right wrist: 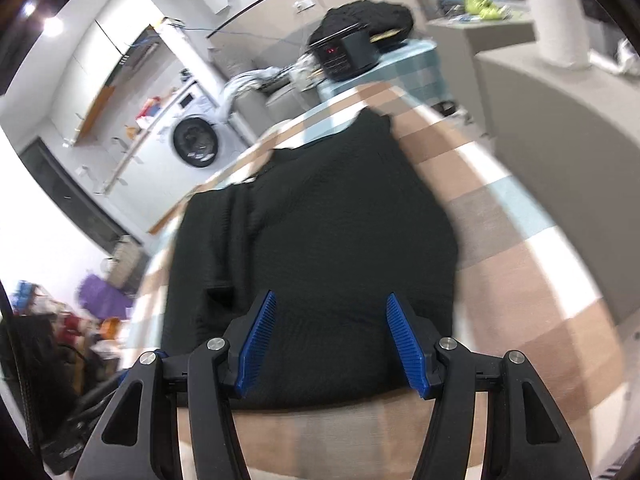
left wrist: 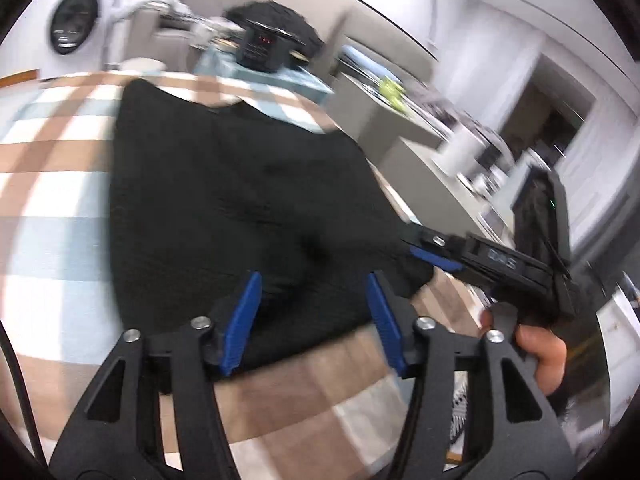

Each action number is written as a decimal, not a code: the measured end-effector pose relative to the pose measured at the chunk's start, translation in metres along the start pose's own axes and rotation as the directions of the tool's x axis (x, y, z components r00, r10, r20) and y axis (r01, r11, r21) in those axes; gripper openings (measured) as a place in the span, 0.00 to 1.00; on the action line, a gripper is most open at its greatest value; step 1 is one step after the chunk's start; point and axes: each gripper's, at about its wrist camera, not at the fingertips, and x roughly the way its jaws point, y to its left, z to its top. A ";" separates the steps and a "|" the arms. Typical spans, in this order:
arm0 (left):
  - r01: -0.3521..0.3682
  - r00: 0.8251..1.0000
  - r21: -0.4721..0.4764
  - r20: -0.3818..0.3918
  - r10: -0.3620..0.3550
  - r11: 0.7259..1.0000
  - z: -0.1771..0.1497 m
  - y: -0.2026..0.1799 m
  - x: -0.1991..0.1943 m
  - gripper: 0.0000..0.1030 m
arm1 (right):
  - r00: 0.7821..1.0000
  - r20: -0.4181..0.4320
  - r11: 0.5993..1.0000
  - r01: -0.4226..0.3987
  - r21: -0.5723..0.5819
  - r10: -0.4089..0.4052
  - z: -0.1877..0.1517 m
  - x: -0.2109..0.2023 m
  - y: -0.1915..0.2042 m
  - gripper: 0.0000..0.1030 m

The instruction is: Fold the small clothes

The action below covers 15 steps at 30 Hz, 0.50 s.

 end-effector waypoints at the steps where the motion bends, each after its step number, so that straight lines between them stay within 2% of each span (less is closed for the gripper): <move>1: -0.034 0.999 -0.021 0.024 0.035 0.999 0.001 0.010 -0.007 0.55 | 1.000 -0.007 1.000 -0.022 -0.006 0.022 0.001 0.003 0.004 0.57; 3: -0.083 0.995 -0.061 0.041 0.086 0.995 0.004 0.033 -0.015 0.55 | 0.997 -0.025 0.997 -0.075 -0.027 0.074 0.002 0.011 0.017 0.57; 5: -0.137 0.990 -0.109 0.025 0.141 0.985 0.006 0.058 -0.022 0.55 | 0.991 -0.057 0.991 -0.121 -0.050 0.118 0.001 0.022 0.030 0.57; 11: -0.182 0.981 -0.203 0.021 0.190 0.962 0.005 0.105 -0.037 0.55 | 0.976 -0.150 0.965 -0.182 -0.188 0.155 -0.002 0.058 0.072 0.55; 13: -0.191 0.979 -0.224 0.020 0.201 0.956 0.004 0.117 -0.042 0.55 | 0.976 -0.169 0.966 -0.170 -0.196 0.137 0.000 0.071 0.075 0.49; 14: -0.193 0.979 -0.227 0.022 0.203 0.954 0.005 0.113 -0.035 0.55 | 0.979 -0.175 0.967 -0.137 -0.213 0.101 0.000 0.079 0.078 0.47; 15: -0.195 0.978 -0.233 0.024 0.206 0.953 0.005 0.117 -0.037 0.55 | 0.984 -0.174 0.968 -0.087 -0.236 0.046 -0.001 0.086 0.080 0.35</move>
